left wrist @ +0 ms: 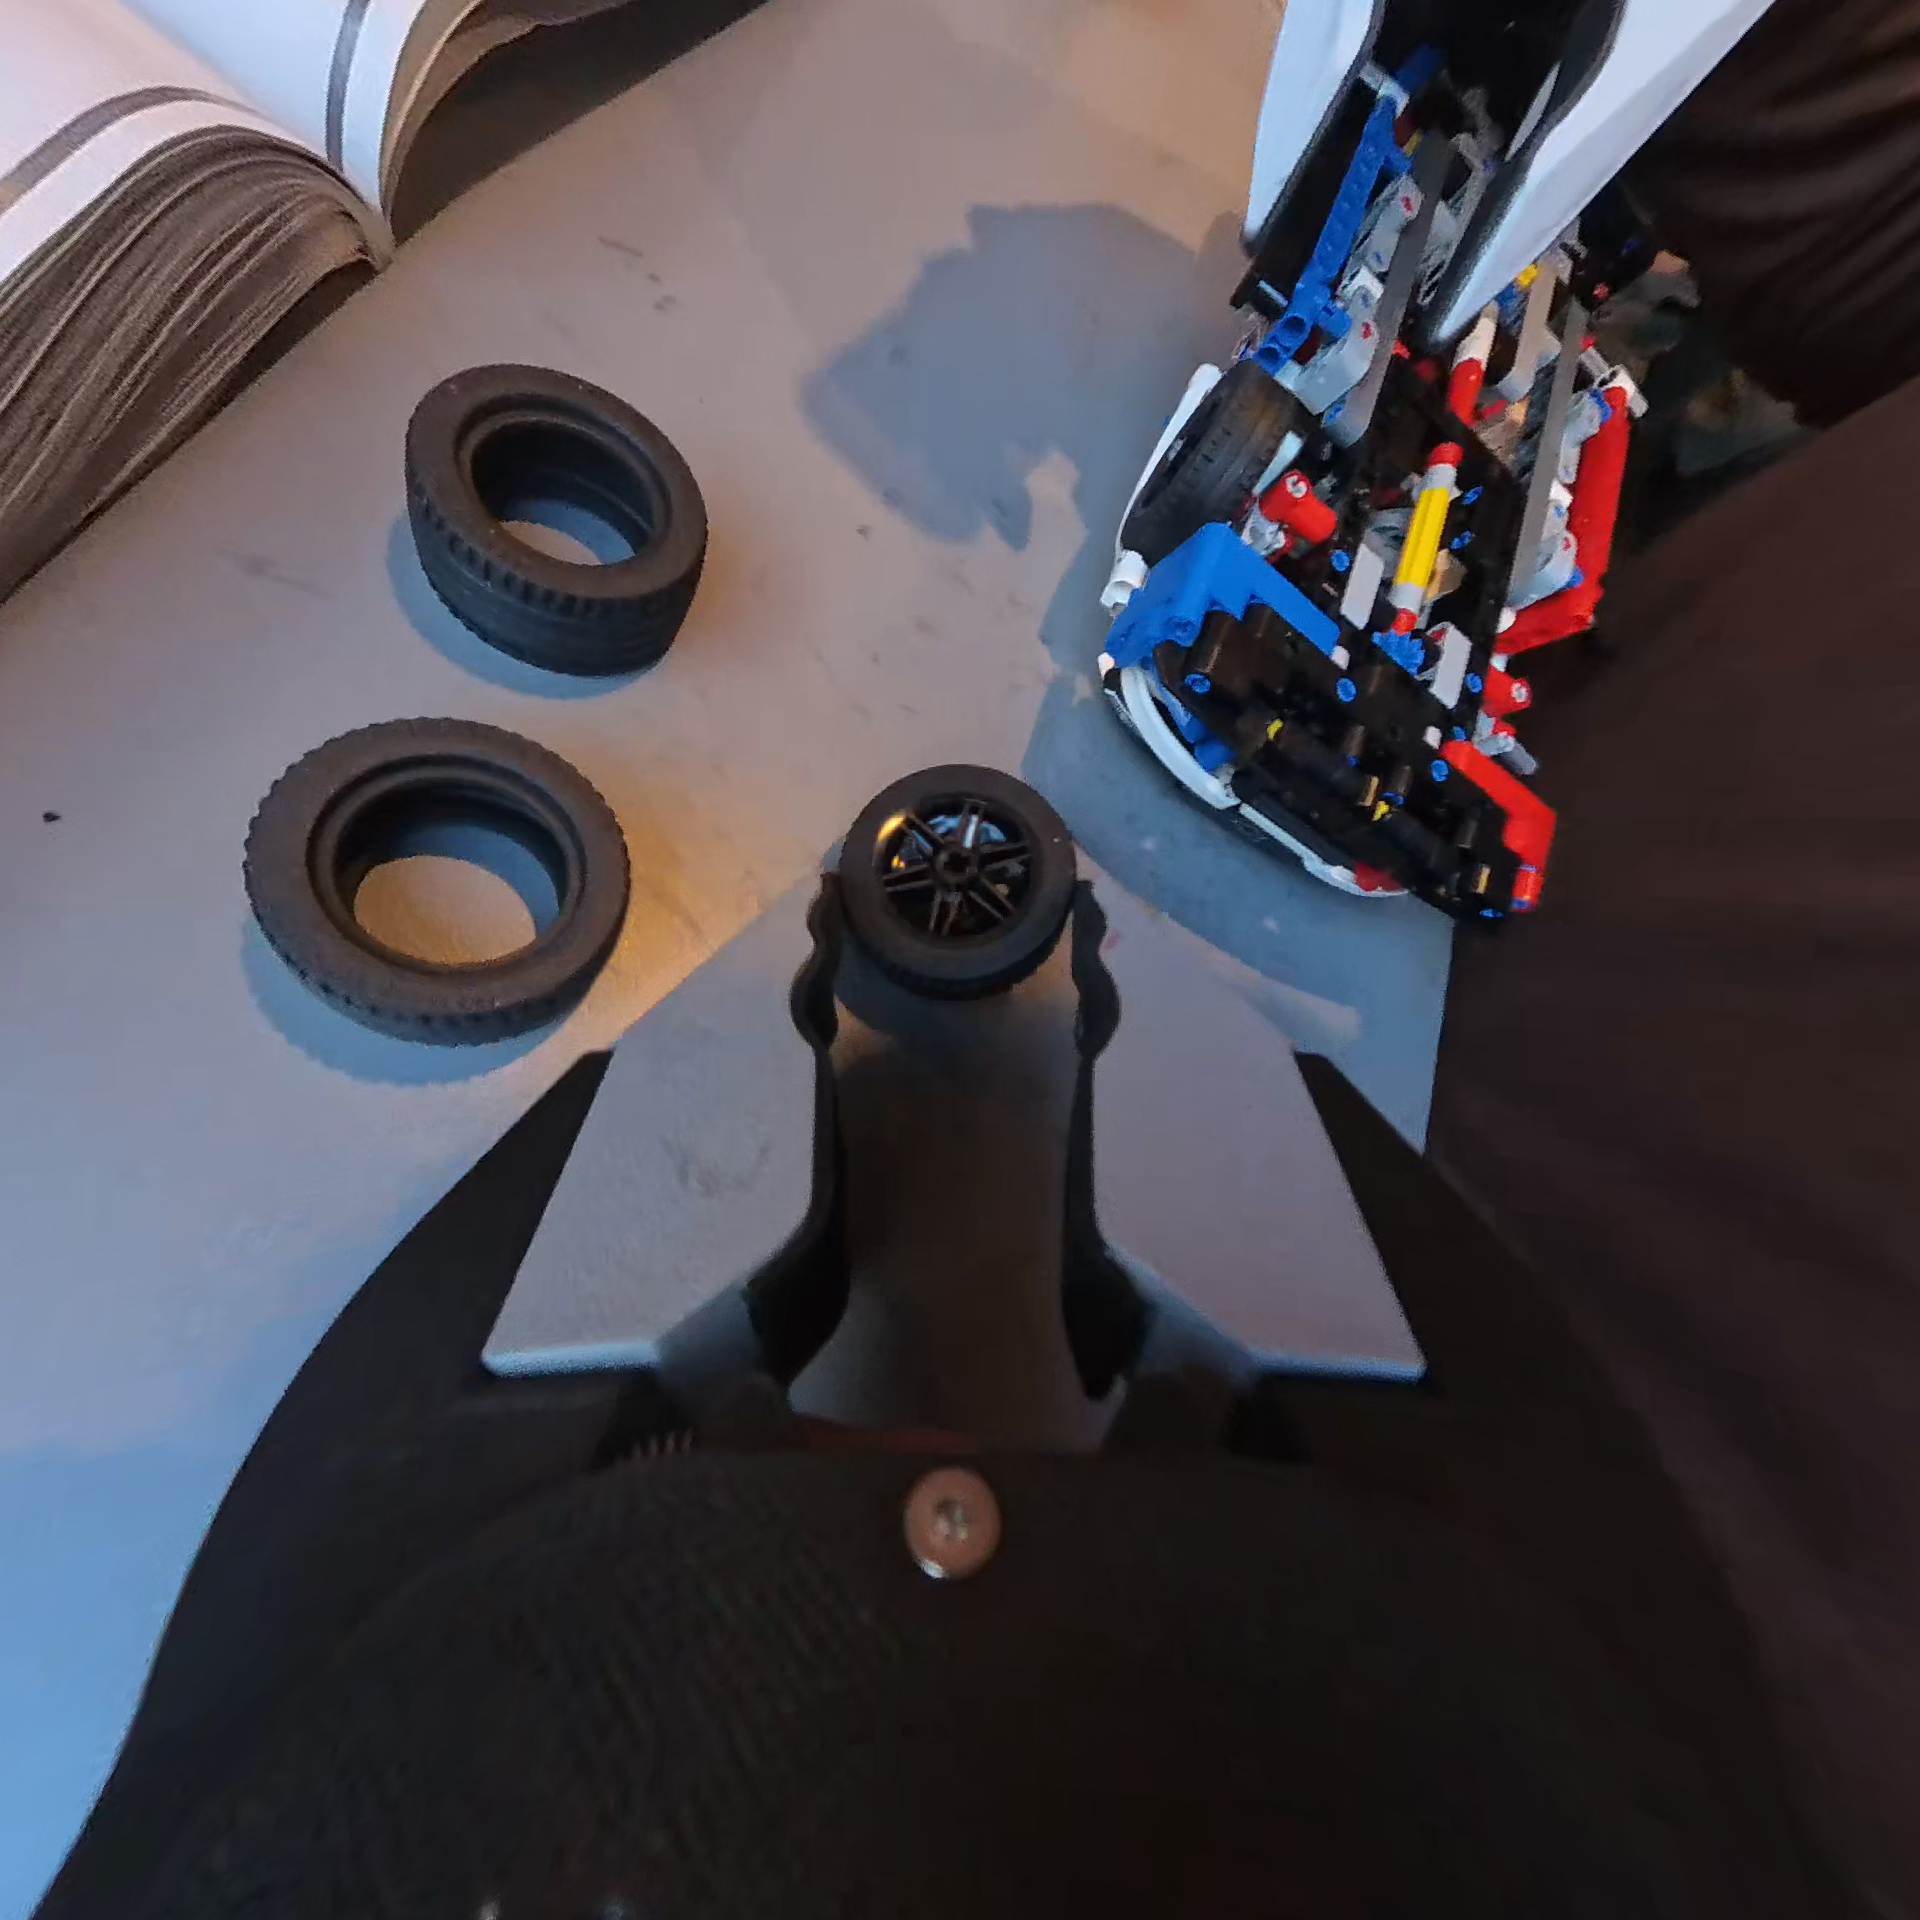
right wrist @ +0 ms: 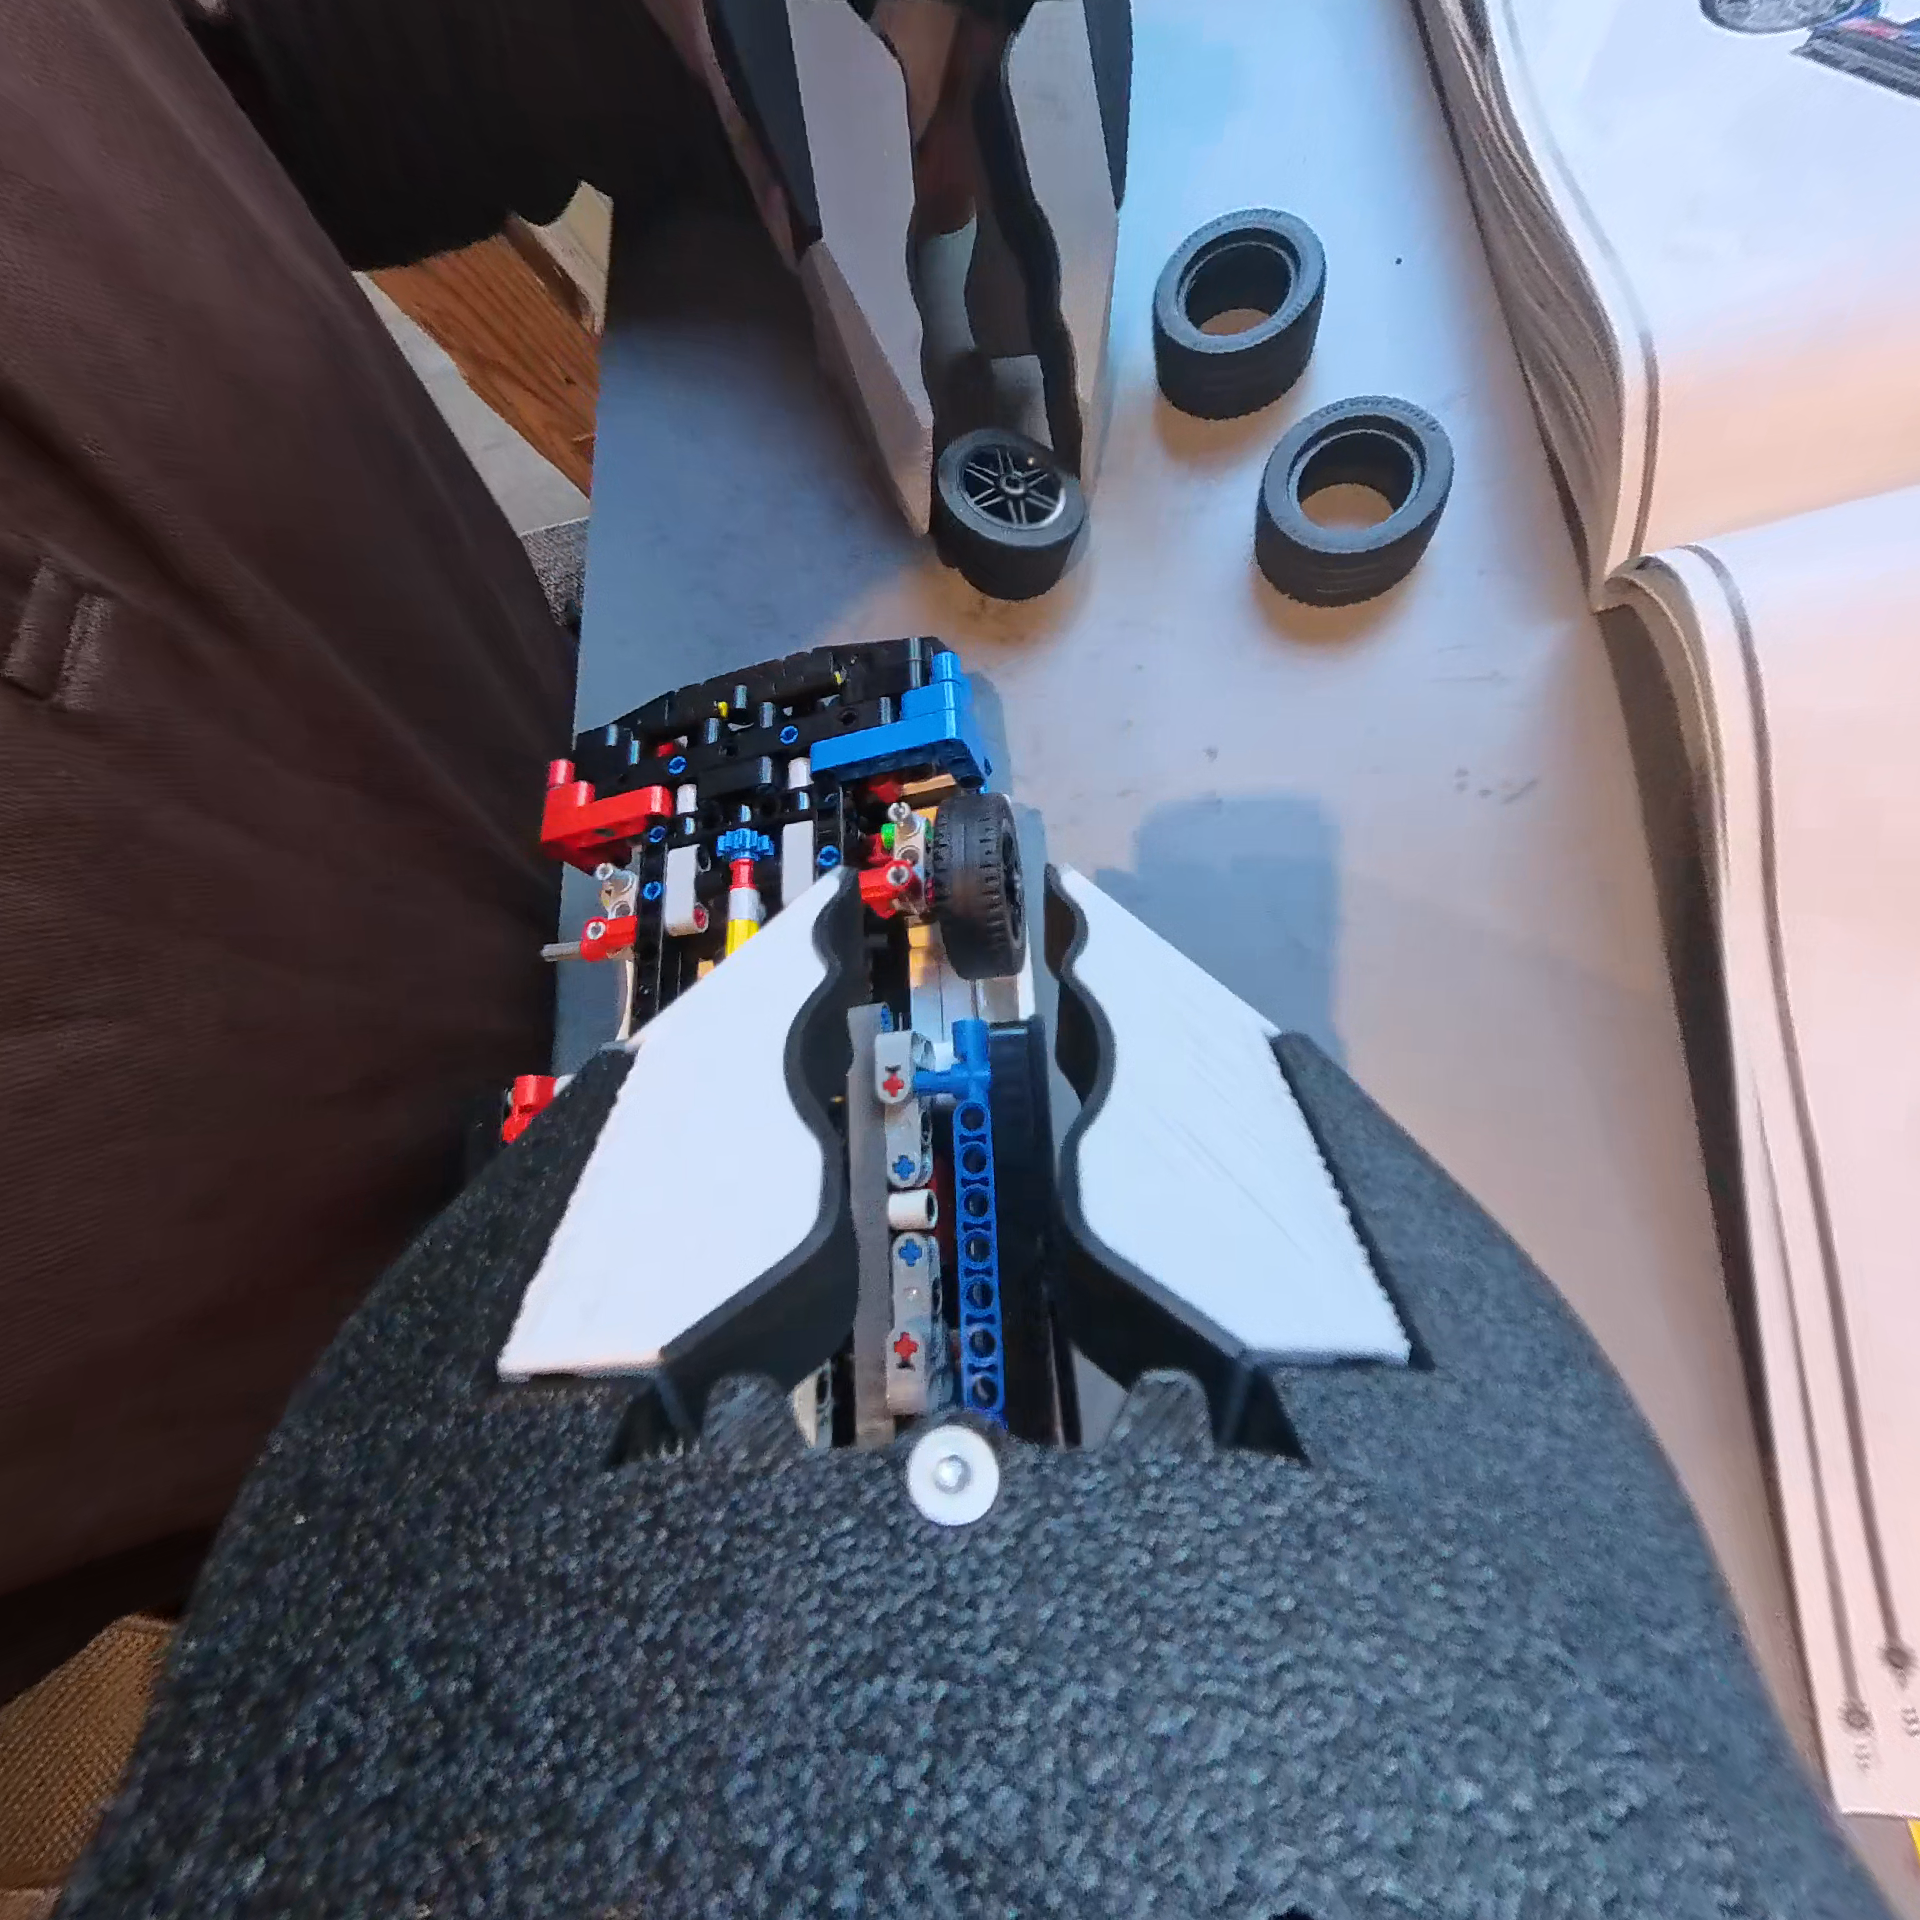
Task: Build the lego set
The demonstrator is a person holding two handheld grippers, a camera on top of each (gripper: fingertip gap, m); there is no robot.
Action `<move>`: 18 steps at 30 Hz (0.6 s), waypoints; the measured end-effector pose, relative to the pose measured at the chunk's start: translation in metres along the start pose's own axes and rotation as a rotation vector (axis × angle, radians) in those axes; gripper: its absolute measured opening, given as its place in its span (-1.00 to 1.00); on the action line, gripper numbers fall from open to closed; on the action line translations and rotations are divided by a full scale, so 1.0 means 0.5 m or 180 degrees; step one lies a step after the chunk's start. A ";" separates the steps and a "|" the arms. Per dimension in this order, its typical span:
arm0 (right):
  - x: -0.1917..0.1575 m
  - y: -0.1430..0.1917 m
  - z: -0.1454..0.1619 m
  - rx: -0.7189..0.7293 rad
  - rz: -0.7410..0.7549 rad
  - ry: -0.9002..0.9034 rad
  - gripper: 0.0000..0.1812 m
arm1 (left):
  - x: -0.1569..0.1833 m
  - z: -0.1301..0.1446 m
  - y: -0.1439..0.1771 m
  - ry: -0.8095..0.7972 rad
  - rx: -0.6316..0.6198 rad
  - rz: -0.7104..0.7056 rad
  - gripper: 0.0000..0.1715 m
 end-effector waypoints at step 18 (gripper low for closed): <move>-0.001 -0.009 0.015 -0.0053 -0.0244 -0.0017 -0.68 | 0.040 -0.133 -0.024 -0.1008 0.0342 0.0743 -0.38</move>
Point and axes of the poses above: each gripper's, where its closed fingertips meet, y back along the fingers, z out of its underside, x = y × z across the jaws, the point moved 4 cm from there along y, back along the fingers, and after that the axes turned 11 degrees about -y, right-handed, at the moved point
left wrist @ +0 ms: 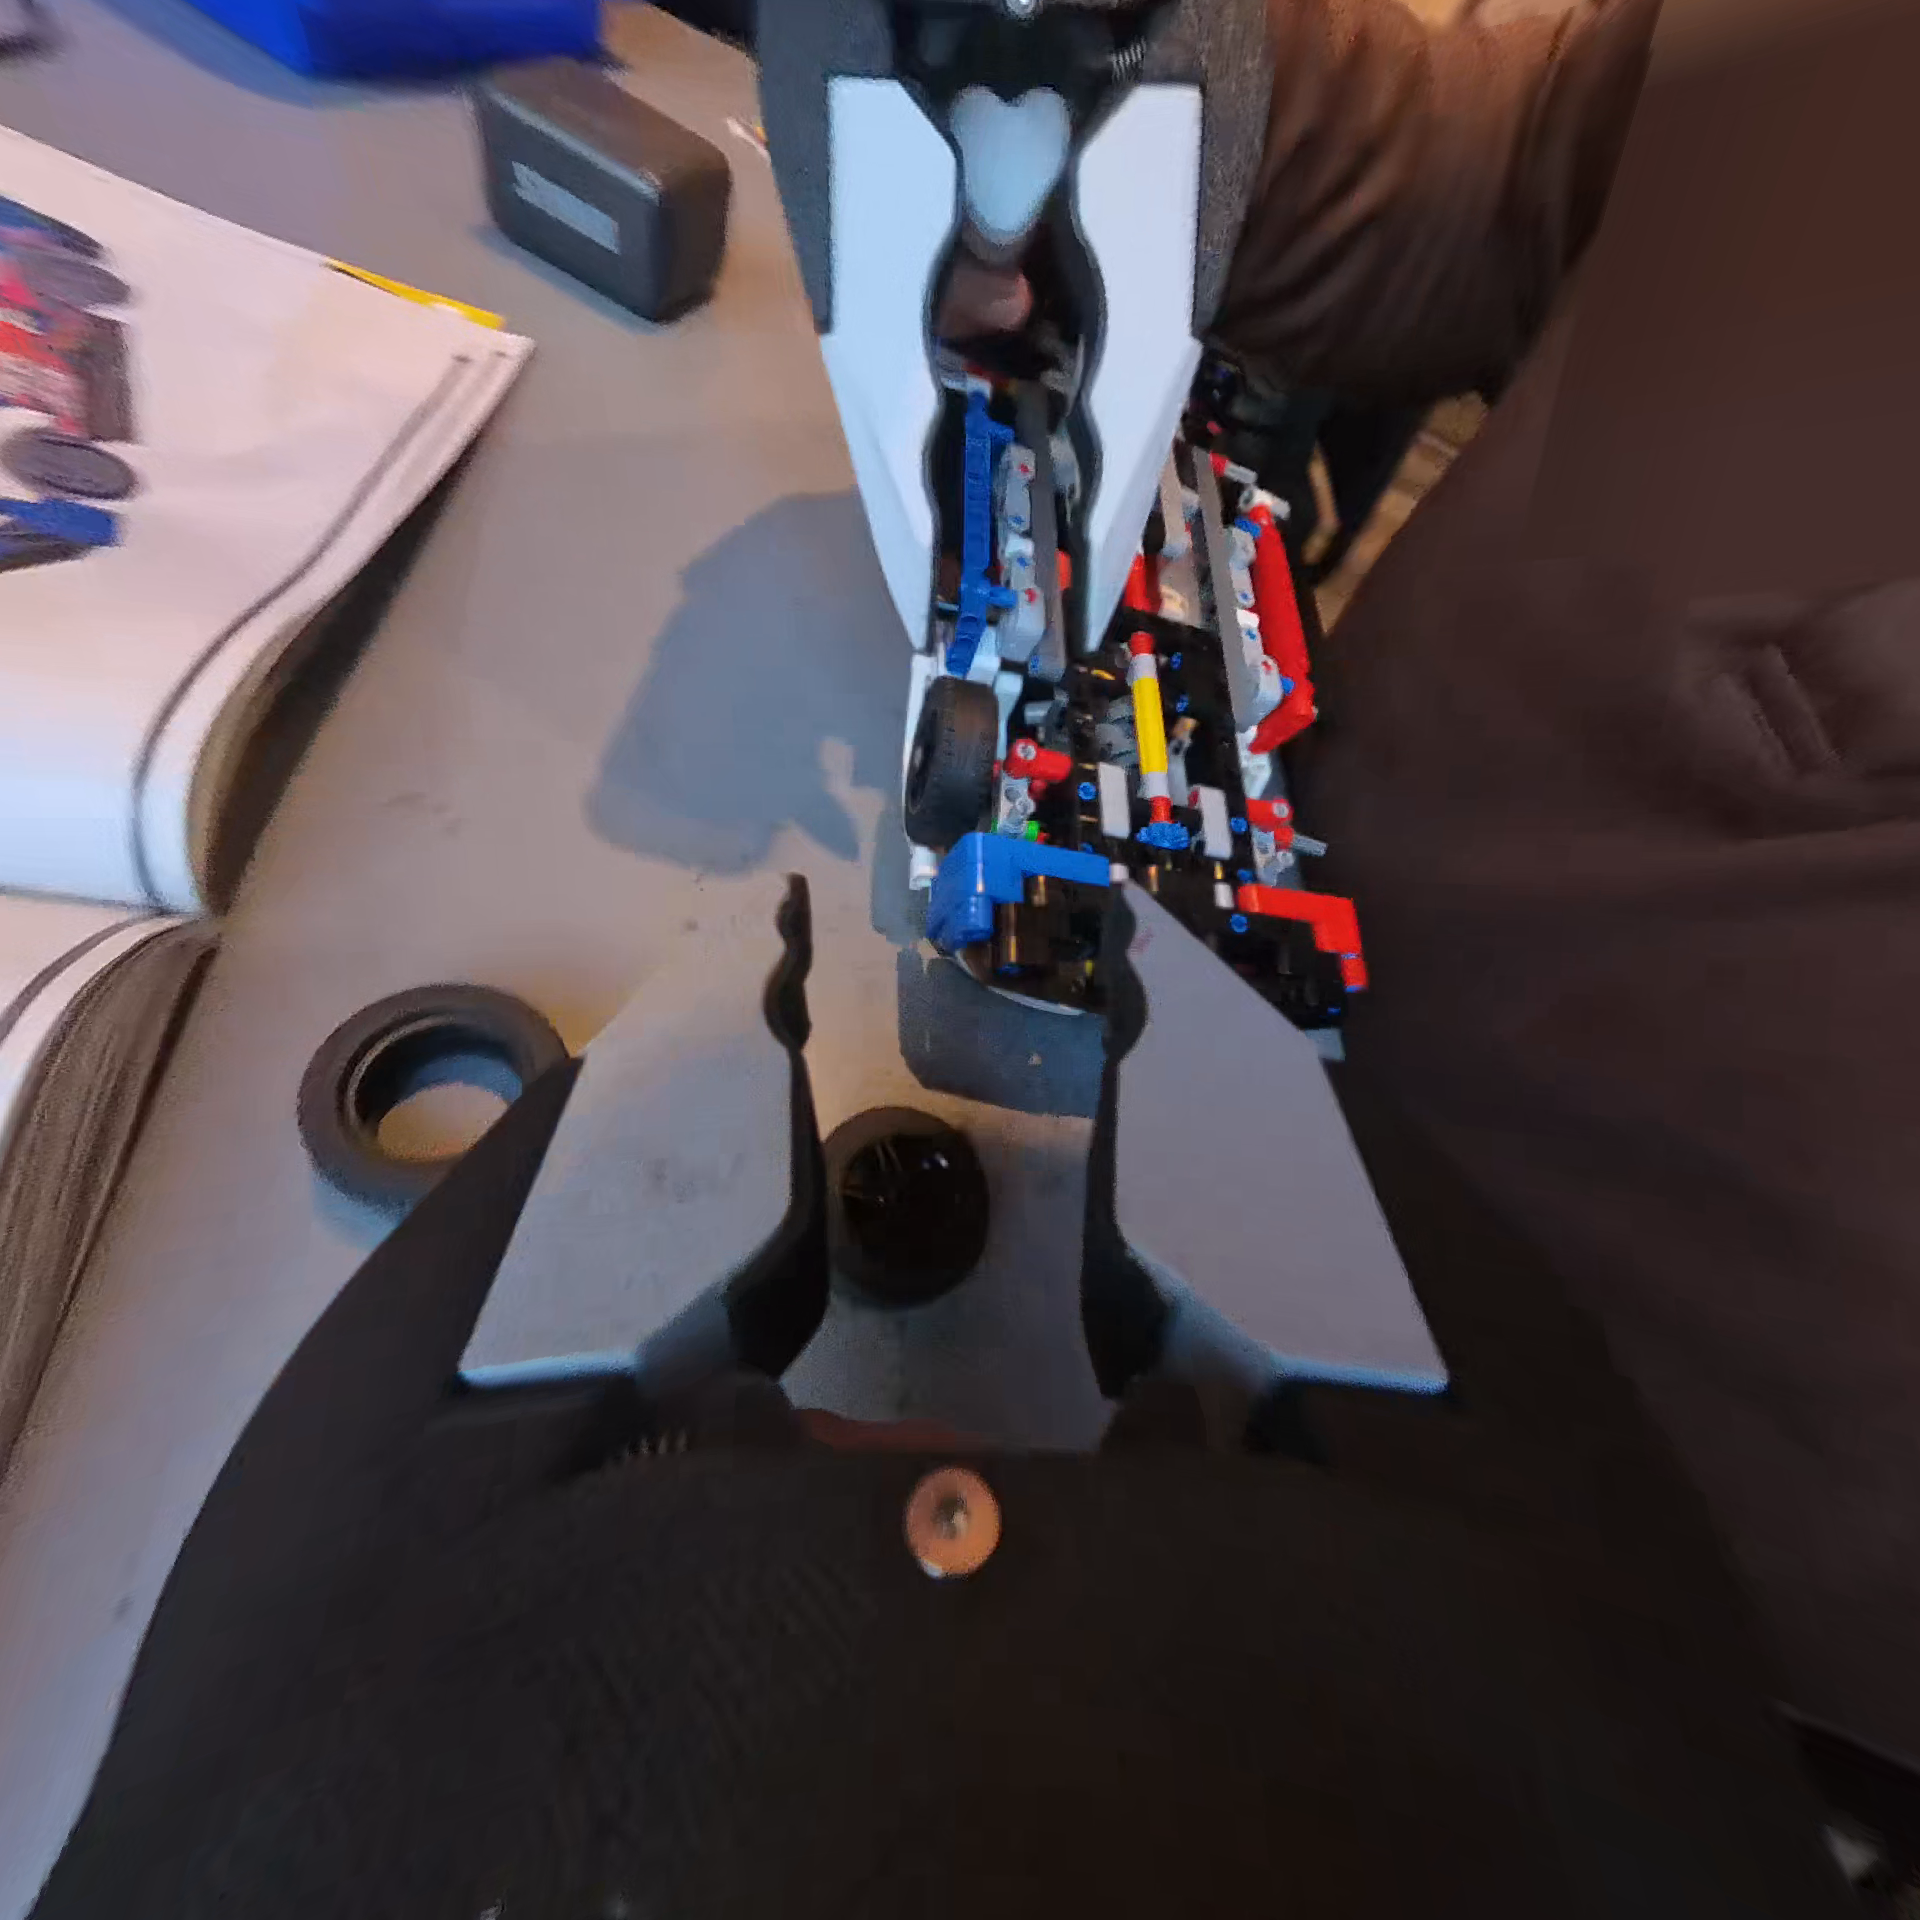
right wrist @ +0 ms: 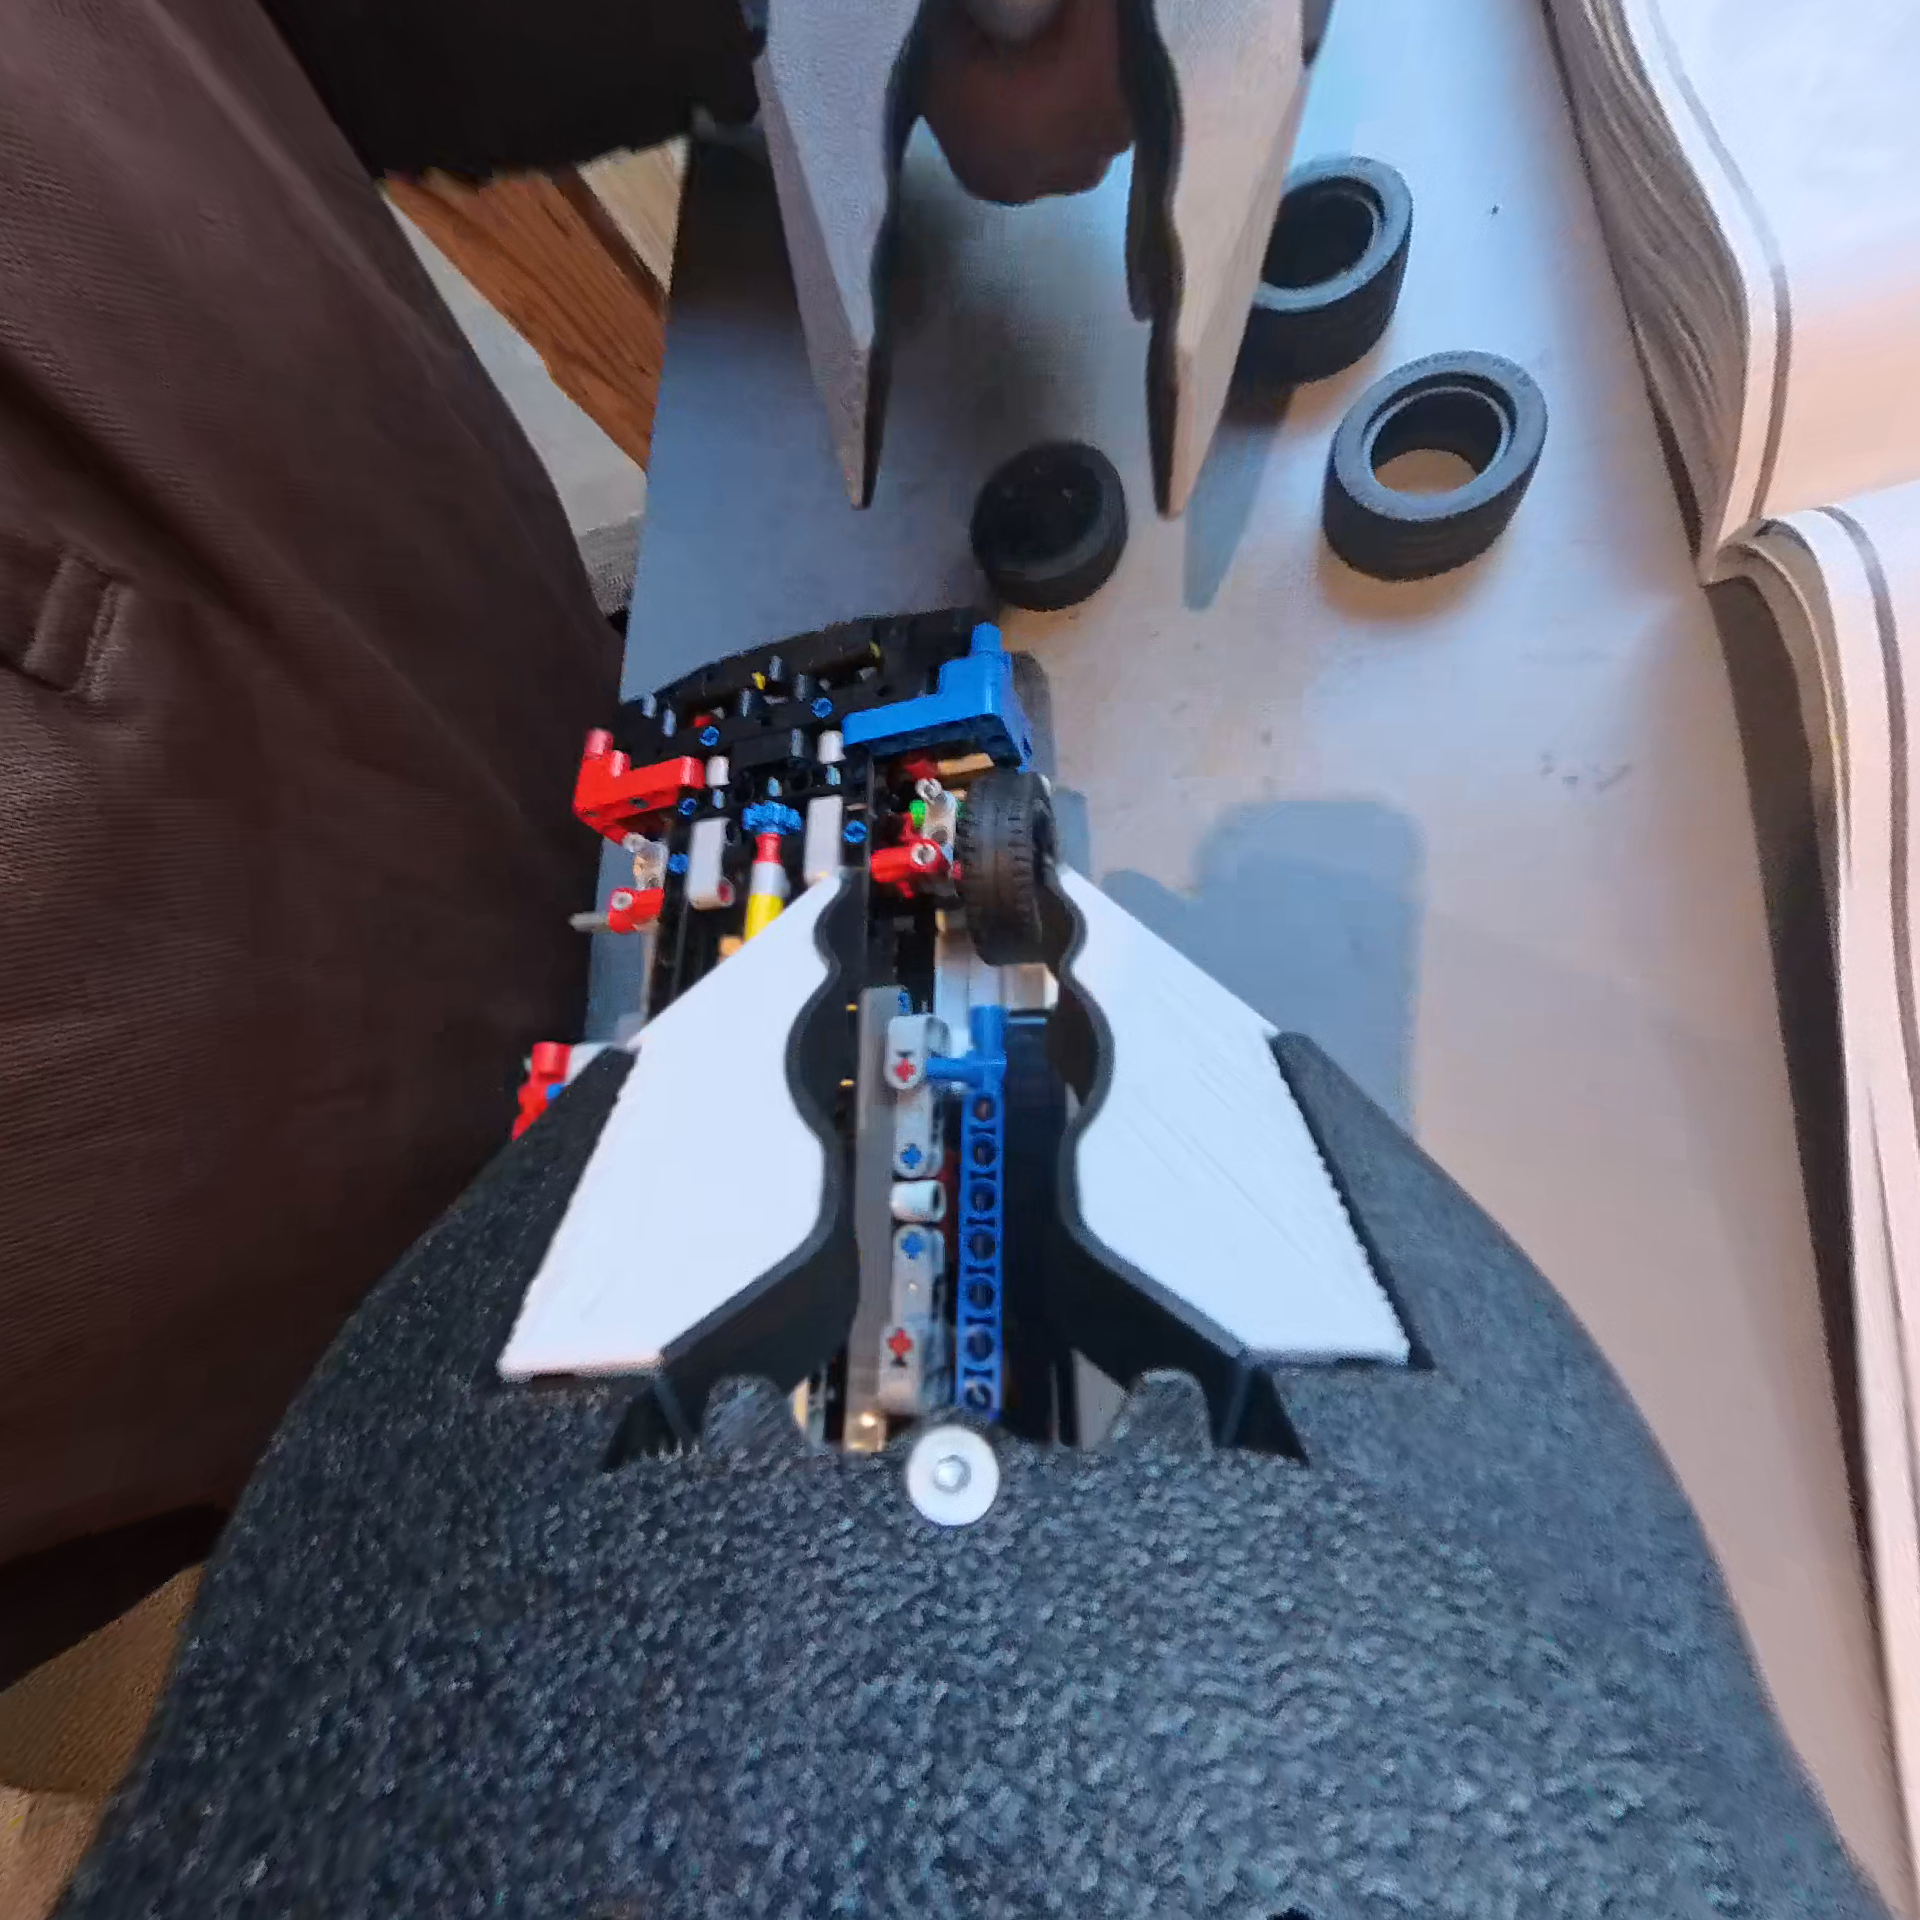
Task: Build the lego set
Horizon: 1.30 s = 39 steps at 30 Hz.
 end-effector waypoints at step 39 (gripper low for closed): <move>0.015 -0.023 0.007 -0.0448 -0.0145 0.0324 -0.66 | 0.030 -0.001 -0.059 0.0170 -0.0227 0.0700 -0.46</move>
Point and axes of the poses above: each gripper's, where its closed fingertips meet, y back along the fingers, z out of its underside, x = y × z across the jaws, the point moved 4 cm from there along y, back along the fingers, and after that the axes turned 11 degrees about -y, right-handed, at the moved point
